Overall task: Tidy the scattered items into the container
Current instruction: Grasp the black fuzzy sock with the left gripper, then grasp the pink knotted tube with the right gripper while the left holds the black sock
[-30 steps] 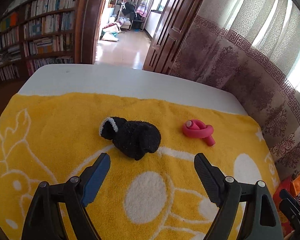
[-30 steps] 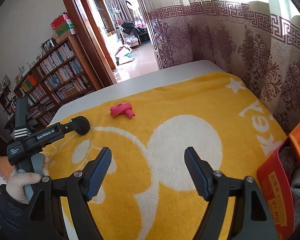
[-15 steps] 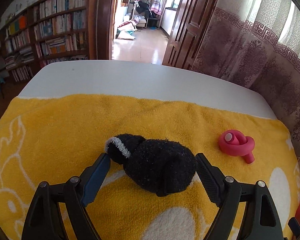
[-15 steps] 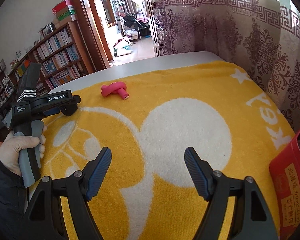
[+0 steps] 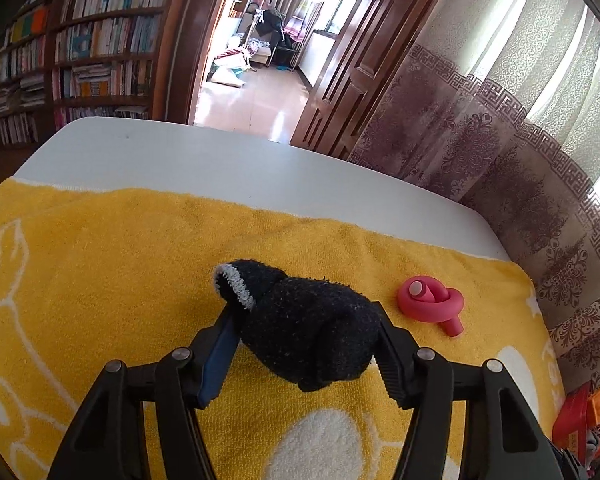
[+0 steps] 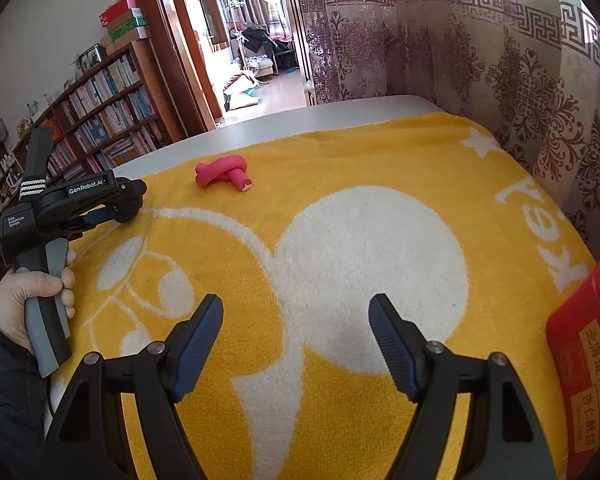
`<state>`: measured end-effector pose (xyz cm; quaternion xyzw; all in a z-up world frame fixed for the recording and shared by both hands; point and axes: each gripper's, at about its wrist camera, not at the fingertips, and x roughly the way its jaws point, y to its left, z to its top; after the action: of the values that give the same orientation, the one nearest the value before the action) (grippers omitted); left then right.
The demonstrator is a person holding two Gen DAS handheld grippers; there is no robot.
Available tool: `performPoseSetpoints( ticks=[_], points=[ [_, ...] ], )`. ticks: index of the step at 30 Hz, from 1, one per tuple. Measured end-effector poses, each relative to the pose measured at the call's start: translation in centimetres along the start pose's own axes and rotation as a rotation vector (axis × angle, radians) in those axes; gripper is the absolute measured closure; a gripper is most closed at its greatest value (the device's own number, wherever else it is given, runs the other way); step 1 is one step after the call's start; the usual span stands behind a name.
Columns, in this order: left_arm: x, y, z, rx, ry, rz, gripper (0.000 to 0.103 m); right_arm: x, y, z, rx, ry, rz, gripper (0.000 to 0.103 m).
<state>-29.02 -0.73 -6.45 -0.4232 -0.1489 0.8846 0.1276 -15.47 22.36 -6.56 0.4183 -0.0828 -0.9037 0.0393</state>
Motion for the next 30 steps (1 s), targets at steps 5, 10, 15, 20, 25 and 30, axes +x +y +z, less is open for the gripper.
performPoseSetpoints(
  ticks=[5, 10, 15, 20, 25, 30],
  points=[
    [0.0, 0.3, 0.0, -0.014, 0.004, -0.014, 0.039, 1.6, -0.1, 1.5, 0.042, 0.079, 0.068, 0.024],
    [0.1, 0.6, 0.0, -0.035, 0.012, -0.028, 0.039, 4.4, 1.2, 4.2, 0.03, 0.107, 0.057, 0.024],
    [0.7, 1.4, 0.0, -0.064, 0.029, -0.034, 0.039, 5.8, 4.0, 5.0, -0.044, 0.063, 0.024, 0.024],
    [0.7, 1.3, -0.2, -0.065, 0.032, -0.04, 0.039, 7.4, 3.4, 8.9, 0.026, 0.015, 0.031, 0.024],
    [0.7, 1.2, -0.1, -0.069, 0.033, -0.044, 0.039, 11.4, 3.5, 12.8, 0.042, 0.111, 0.147, 0.024],
    [0.9, 1.8, 0.1, -0.09, 0.033, -0.048, 0.039, 13.5, 5.9, 12.8, -0.042, 0.162, 0.181, 0.024]
  ],
)
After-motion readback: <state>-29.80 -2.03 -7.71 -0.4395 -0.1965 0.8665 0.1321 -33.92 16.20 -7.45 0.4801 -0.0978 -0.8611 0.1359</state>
